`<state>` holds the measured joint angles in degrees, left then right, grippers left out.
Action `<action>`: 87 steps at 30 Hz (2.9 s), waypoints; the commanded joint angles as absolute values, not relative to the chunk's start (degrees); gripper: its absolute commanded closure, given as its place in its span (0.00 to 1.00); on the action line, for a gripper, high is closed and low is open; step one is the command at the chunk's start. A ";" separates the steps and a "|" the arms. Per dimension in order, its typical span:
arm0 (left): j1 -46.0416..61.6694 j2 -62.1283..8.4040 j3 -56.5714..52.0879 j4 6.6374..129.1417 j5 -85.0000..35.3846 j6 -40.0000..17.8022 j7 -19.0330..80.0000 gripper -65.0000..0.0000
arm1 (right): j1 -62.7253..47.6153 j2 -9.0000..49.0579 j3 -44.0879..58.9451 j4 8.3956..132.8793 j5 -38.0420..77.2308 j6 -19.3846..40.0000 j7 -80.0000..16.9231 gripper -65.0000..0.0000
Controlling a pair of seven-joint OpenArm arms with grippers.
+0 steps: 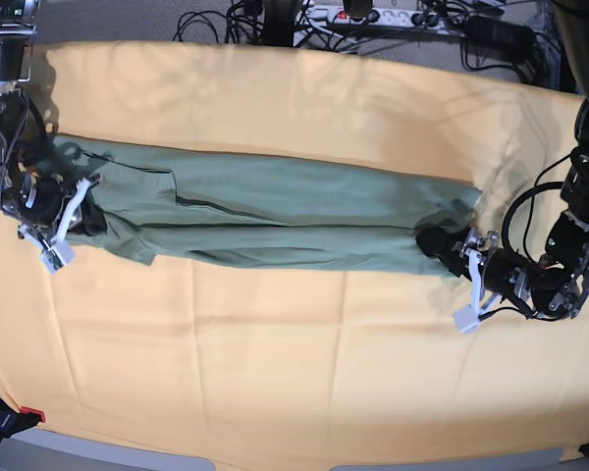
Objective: Fold the T-shirt properly
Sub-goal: 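Pinch the shirt end with the right gripper and tuck it inward, then move the left gripper to the opposite shirt end and pinch it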
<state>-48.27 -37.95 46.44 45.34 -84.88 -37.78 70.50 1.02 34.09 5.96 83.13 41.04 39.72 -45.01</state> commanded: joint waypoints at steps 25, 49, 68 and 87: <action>-50.04 -38.57 45.95 45.74 -85.00 -37.69 69.80 0.43 | 1.43 36.40 6.42 95.48 51.40 40.00 -57.34 1.00; -50.06 -38.57 45.95 45.74 -85.00 -37.71 68.95 0.43 | 1.58 45.71 6.44 98.43 55.66 40.00 -71.81 0.49; -50.00 -39.94 9.69 45.71 -82.41 -37.21 69.47 0.43 | -1.39 39.40 7.88 99.26 53.65 36.29 -59.94 1.00; -39.81 -49.65 -2.92 45.69 -84.75 -34.72 71.99 0.43 | -8.86 28.80 7.92 99.26 30.81 25.47 -49.45 1.00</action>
